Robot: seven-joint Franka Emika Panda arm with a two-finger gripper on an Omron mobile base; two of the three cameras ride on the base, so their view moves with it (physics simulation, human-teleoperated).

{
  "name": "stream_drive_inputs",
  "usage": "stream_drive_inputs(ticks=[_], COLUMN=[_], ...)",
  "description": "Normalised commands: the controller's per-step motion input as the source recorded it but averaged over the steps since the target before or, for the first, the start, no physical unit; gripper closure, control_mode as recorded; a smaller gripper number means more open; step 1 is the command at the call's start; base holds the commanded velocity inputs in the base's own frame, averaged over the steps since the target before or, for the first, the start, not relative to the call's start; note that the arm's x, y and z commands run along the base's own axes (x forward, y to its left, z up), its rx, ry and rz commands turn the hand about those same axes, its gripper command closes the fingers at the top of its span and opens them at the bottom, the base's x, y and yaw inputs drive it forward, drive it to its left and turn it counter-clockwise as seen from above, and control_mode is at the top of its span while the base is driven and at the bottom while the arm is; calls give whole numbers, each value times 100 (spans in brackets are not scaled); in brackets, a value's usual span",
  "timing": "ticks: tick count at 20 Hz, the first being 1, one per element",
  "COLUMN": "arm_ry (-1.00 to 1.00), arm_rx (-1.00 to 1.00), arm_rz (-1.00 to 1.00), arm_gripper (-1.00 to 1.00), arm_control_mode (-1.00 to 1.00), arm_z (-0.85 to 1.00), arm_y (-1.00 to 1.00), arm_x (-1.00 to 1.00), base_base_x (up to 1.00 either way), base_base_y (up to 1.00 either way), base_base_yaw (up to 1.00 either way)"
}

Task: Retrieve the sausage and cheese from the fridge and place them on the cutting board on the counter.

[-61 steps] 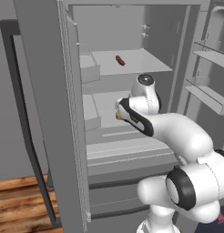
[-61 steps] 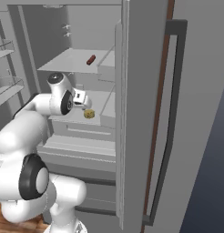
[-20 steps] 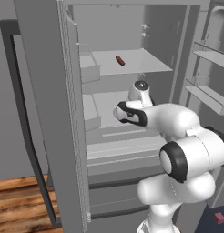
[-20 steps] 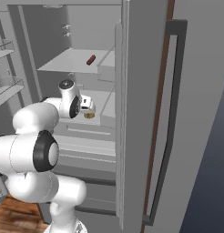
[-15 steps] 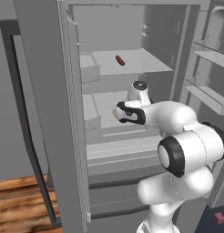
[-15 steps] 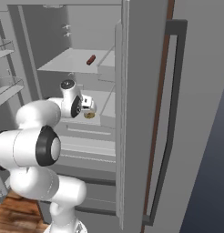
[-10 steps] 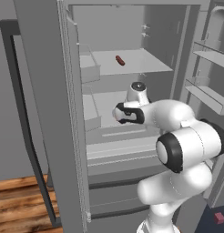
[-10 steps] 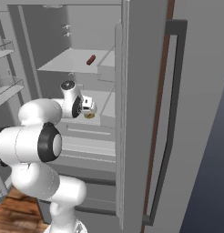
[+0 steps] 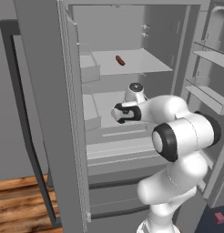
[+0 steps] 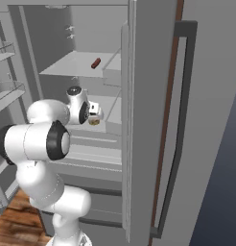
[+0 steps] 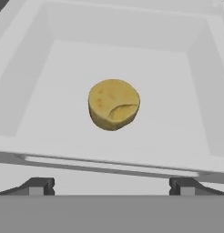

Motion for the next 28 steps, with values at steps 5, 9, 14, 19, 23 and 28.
stream_drive_inputs(ticks=[5,9,14,19,23,28], arm_ry=[3,0,0,0,0,0], arm_rx=[-1,-2,-1,-2,-1,0], arm_rz=[0,0,1,0,0,0], arm_gripper=[-100,-100,-100,-100,-100,-100], arm_control_mode=[-100,-100,-100,-100,-100,-100], arm_z=[-19,-22,-11,-2,0,0], arm_y=[0,0,0,0,0,0], arm_x=[12,18,14,10,8,25], base_base_x=[0,0,0,0,0,0], base_base_y=[0,0,0,0,0,0], base_base_yaw=[0,0,0,0,0,0])
